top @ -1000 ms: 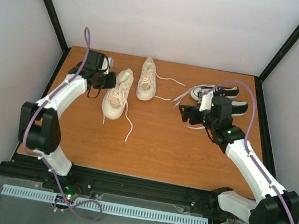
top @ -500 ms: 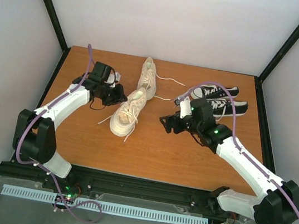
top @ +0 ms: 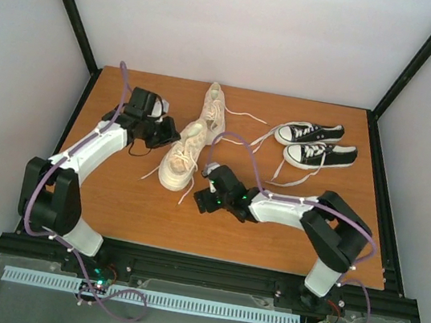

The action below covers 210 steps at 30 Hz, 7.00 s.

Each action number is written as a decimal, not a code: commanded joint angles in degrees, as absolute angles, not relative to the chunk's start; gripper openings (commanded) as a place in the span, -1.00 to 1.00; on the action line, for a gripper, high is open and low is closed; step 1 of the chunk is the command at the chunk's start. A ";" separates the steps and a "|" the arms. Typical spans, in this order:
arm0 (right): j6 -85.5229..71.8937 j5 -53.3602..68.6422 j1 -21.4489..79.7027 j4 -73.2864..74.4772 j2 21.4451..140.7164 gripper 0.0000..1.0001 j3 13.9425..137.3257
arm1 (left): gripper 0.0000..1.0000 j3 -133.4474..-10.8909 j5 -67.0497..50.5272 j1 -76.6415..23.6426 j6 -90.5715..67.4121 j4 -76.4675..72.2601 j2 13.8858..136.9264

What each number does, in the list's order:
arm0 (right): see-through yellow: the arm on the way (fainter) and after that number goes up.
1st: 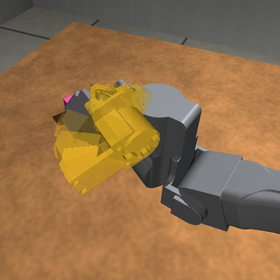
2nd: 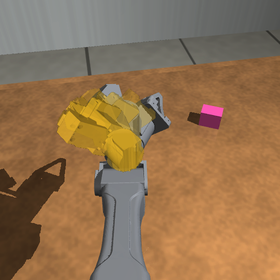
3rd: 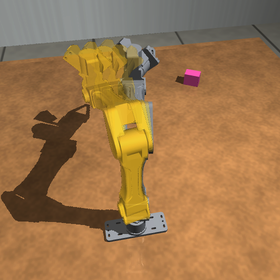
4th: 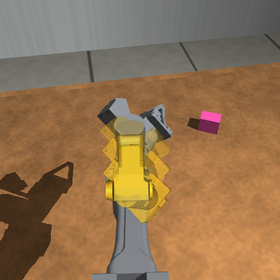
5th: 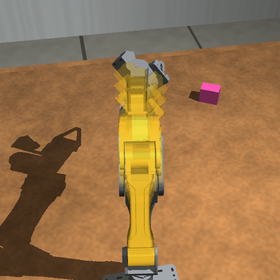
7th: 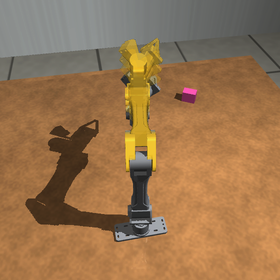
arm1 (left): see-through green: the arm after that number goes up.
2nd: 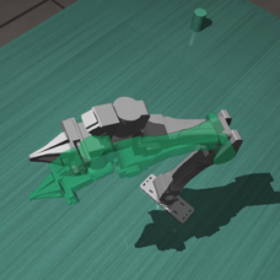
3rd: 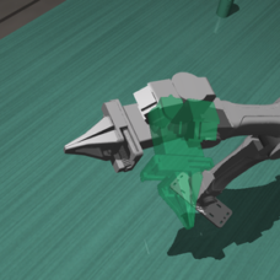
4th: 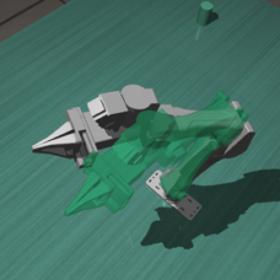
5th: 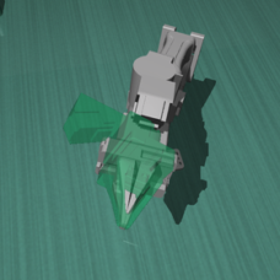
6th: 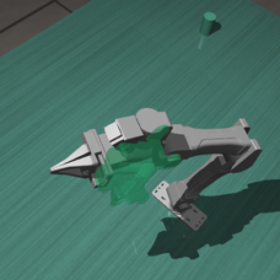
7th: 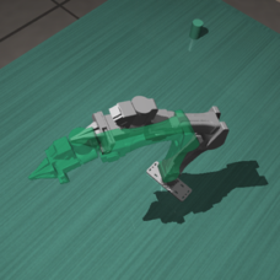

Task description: Tie the shoes

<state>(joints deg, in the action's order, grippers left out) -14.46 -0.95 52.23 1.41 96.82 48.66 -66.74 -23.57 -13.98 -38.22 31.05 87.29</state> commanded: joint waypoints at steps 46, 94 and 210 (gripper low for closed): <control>-16.44 -18.54 32.45 21.01 66.16 -0.94 47.53 | -0.66 -54.61 -25.22 -30.23 -46.19 14.31 94.49; -22.23 7.29 37.62 3.45 91.48 -0.94 48.13 | -0.98 -51.85 -19.41 -29.06 34.03 41.56 91.27; 3.36 20.87 40.61 10.21 91.05 0.01 61.35 | -0.98 -79.85 -14.38 -19.95 38.44 53.86 94.18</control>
